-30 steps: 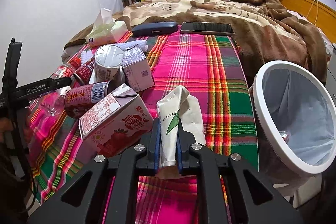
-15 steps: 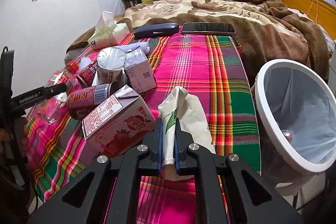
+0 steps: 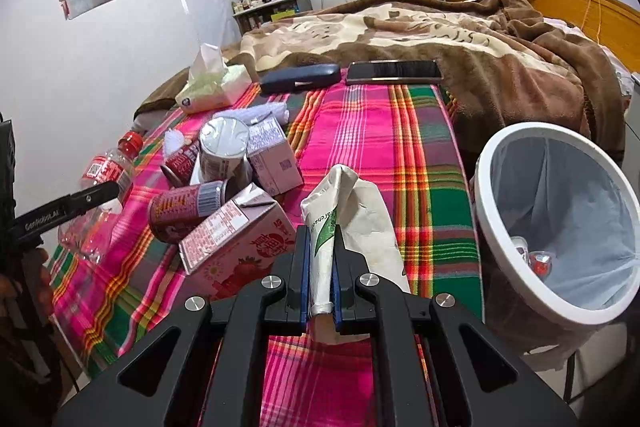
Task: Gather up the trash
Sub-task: 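Carry the tissue and bottle over the bin and release both inside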
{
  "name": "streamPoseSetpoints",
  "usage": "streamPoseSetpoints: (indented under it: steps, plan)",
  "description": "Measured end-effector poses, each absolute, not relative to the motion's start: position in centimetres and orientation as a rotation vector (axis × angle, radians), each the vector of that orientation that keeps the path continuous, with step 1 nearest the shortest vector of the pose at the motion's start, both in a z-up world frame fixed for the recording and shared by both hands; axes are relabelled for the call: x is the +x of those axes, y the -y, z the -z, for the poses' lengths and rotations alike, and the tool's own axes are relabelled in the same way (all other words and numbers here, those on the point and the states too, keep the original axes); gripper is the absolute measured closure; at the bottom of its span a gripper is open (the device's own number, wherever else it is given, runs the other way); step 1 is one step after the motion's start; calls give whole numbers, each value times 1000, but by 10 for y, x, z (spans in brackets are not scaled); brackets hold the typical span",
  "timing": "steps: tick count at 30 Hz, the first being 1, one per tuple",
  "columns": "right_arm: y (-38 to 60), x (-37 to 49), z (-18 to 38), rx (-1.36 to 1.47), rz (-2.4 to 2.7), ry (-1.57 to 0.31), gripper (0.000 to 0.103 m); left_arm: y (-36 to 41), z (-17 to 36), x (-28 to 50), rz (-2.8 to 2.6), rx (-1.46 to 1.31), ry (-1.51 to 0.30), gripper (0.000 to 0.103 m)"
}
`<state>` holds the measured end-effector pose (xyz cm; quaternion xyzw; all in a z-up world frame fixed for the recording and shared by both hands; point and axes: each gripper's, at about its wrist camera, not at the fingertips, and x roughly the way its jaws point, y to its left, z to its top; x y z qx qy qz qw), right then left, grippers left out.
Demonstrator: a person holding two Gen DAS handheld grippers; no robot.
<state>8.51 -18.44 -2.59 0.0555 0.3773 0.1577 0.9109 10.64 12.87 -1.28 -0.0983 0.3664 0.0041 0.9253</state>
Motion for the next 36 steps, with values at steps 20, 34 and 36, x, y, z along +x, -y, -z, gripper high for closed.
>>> streamPoseSetpoints:
  steps: [20,34,36]
  plan:
    - [249,73,-6,159,-202,-692,94,-13,-32,100,245,-97,-688,39]
    - [316,86,-2,182,-30,-690,94,105,-27,136,477,-39,-732,39]
    - [325,89,0,188,-9,-691,94,122,-25,141,514,-32,-739,39]
